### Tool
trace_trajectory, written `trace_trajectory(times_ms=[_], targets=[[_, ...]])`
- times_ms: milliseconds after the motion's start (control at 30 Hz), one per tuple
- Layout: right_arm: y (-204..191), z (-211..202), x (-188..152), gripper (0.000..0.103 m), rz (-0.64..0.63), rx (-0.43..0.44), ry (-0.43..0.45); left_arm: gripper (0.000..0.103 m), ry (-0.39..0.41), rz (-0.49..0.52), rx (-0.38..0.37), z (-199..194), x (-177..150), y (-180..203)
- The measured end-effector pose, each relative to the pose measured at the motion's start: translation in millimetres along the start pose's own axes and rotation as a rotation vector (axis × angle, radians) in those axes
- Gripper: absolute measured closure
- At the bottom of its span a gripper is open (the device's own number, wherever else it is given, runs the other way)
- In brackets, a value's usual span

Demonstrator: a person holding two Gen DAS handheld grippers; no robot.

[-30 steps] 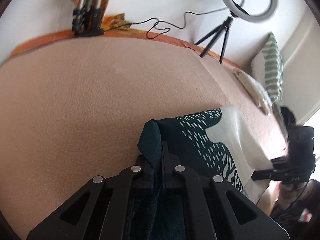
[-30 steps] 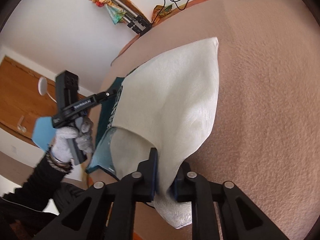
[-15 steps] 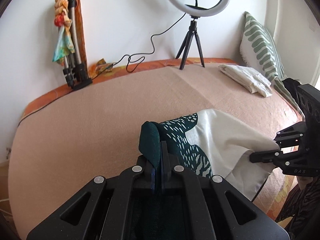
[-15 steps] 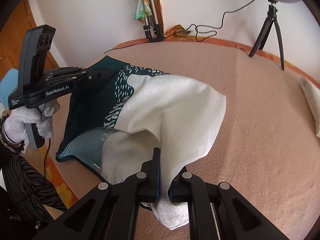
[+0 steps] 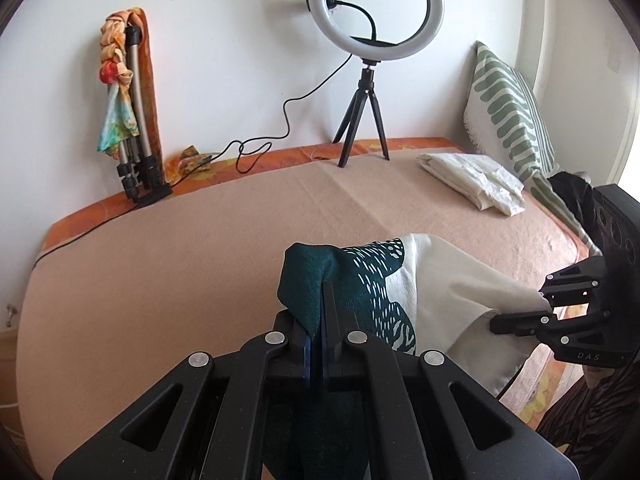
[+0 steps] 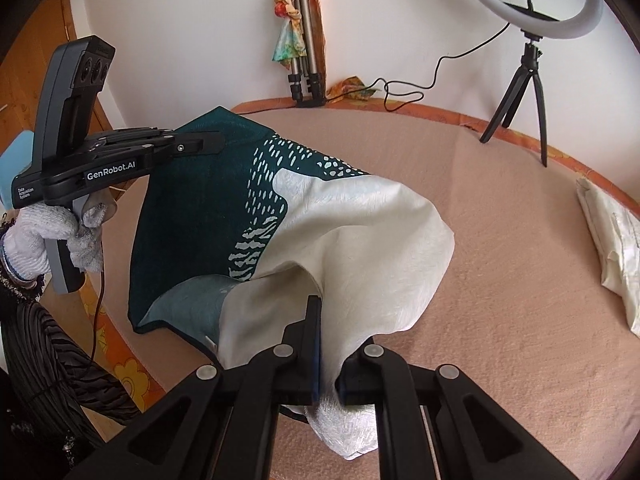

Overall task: Fold small clothes
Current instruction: 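Lift the bundle with both tools and carry it toward the striped pillow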

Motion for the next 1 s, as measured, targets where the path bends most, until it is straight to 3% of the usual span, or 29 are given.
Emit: trace_trajectory(times_ms=[233,500,1000], targets=[[34,-28,5,0.1,-0.008,-0.067,0.045,0.102,0.044,0.031,-0.046,14,34,27],[102,-53,9,0.1,0.012,-0.188,0.087,0.102,0.111,0.07,-0.113,53,89,66],[265,-61,8,0.1,0.067,-0.432,0.061,0.102,0.148,0.15,-0.248,190,183,166]])
Point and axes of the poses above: each gripper's, at about its wrist camera, not at the fingertips, and z roughly the way its jaws point, y to its right, x to its top, the point moved 1 cm from there along z, roughly the way its jaws point, and after that the axes turned 15 degrees about -x, right-handed, at the moved point
